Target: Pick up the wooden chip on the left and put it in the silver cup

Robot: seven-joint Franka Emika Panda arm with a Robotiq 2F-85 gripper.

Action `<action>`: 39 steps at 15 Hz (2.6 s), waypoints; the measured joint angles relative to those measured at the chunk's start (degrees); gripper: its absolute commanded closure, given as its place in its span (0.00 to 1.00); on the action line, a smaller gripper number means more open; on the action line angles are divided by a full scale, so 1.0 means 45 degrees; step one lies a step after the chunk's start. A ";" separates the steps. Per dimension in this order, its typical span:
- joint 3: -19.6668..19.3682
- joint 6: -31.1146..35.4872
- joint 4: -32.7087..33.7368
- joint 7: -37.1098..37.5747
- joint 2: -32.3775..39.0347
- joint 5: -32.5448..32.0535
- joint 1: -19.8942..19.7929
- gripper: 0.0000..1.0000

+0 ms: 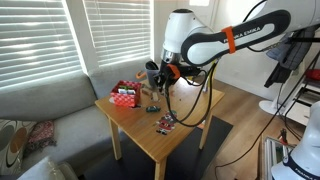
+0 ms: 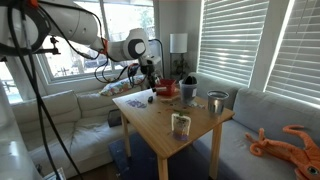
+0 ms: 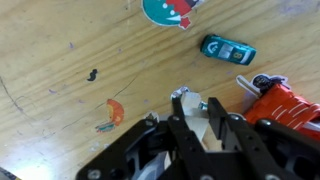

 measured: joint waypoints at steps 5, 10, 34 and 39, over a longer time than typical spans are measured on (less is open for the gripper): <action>-0.0004 -0.0001 -0.0252 -0.0080 -0.0323 -0.0018 -0.0044 0.92; -0.0072 0.0609 -0.0172 0.1302 -0.0492 -0.1467 -0.0064 0.92; -0.1395 0.1517 0.0511 0.4653 -0.0163 -1.0699 -0.2335 0.92; -0.1717 0.1481 0.1393 0.4580 0.0608 -1.0672 -0.2413 0.92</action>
